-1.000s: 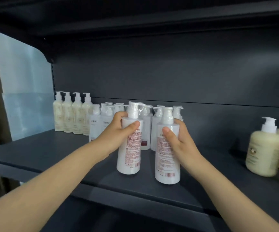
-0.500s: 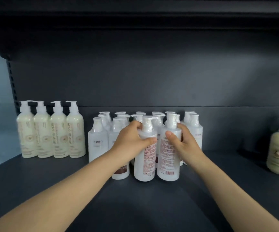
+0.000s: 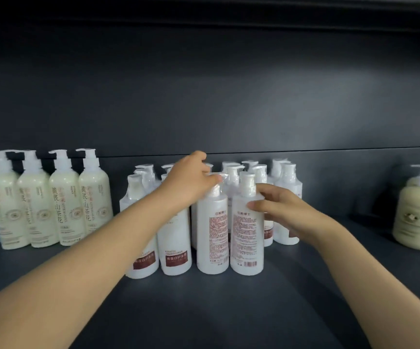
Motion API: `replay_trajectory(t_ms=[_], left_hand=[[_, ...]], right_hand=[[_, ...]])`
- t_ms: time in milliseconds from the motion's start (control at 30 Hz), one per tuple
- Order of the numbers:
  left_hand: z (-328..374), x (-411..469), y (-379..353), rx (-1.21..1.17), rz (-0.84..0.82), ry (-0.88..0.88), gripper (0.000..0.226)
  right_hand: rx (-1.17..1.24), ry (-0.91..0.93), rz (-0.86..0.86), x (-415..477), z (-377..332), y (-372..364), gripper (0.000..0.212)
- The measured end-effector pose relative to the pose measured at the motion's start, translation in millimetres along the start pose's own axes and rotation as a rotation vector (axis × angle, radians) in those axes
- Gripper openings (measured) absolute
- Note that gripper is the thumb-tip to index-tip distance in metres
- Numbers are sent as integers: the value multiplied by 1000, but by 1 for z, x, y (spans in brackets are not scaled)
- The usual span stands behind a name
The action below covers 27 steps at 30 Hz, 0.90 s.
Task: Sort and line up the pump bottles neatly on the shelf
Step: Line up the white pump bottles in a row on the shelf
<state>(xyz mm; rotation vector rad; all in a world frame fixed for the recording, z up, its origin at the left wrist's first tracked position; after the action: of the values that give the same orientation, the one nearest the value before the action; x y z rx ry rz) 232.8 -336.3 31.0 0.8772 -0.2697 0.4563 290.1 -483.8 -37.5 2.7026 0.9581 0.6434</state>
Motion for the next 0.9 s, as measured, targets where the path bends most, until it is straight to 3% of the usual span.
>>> replay_trajectory(t_ms=[167,333,467,633,767,900], left_hand=[[19,10,-3,306,-236,-119,34],[26,18,1,424,-275,-176,31],[25,23,3,494,-300,-178,28],[16,24,3,503,-334,-179,27],[19,20,-5,498,-420,-240,31],[25,15,-5,546,-574,-283,39]], right_hand=[[74,28,17,4,4,4,32],[-63,33,125,9,4,7,38],[-158,32,197,13,2,4,25],[-361,23,364,19,4,9,56],[-378,9,323,21,8,9,59],[-99,-78,120,9,10,6,33]])
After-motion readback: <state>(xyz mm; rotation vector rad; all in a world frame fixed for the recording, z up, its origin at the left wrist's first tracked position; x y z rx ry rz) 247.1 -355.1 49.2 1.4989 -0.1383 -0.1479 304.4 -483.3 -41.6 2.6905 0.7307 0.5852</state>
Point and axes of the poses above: each hand's wrist, its own x-axis towards the middle knuckle, its own y-axis out of the back of the hand, z = x × y, the point moved 9 cm from there along x, towards the middle knuckle, and after that the axes turned 4 degrees about y, right-handed, at the moved point
